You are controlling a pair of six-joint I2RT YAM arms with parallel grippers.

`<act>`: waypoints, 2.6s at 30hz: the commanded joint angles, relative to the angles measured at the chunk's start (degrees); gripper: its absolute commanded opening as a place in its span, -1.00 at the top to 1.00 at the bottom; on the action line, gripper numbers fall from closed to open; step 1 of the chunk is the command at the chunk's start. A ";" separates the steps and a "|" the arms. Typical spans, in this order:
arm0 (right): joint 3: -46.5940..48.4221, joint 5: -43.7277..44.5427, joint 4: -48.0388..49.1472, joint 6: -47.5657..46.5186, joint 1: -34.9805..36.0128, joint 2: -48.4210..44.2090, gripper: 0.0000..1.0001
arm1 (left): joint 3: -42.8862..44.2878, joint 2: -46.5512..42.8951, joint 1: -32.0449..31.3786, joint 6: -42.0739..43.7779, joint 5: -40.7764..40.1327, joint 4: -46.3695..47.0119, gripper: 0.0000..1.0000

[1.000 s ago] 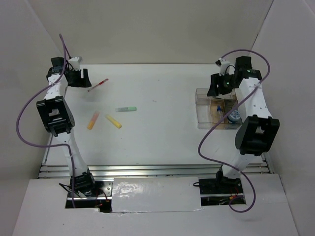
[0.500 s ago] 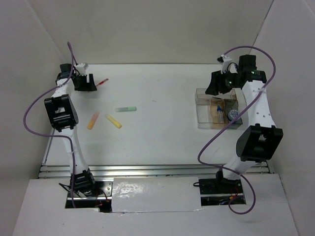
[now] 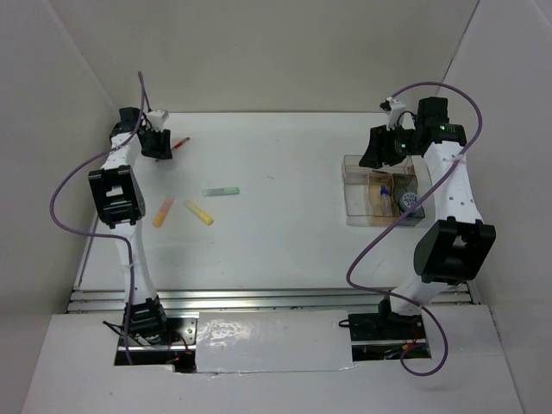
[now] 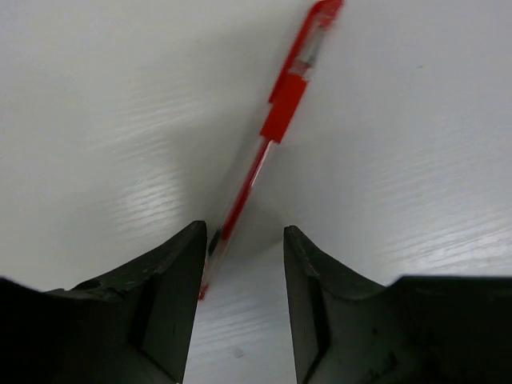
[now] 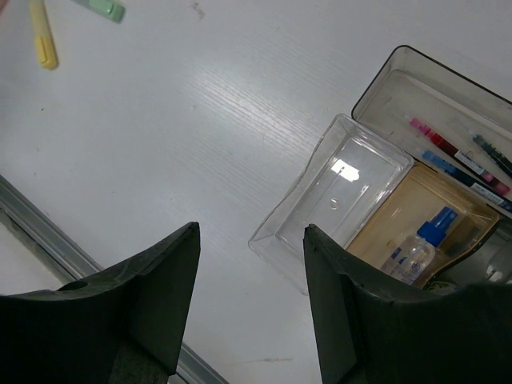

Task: Sort the stationery into containers
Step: Pick up the pen from the center of the board.

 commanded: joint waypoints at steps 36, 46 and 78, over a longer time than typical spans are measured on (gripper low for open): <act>-8.87 -21.23 60.03 61.50 11.20 -16.63 -1.00 | -59.07 -55.43 -12.60 -93.69 41.91 91.50 1.00; -2.63 -9.28 55.40 52.64 28.60 -12.77 -0.97 | -60.30 -60.70 -24.73 -100.66 39.36 99.08 1.00; 1.58 -8.03 50.58 44.82 31.18 -8.81 1.00 | -56.35 -62.99 -27.64 -74.77 40.86 60.60 -0.99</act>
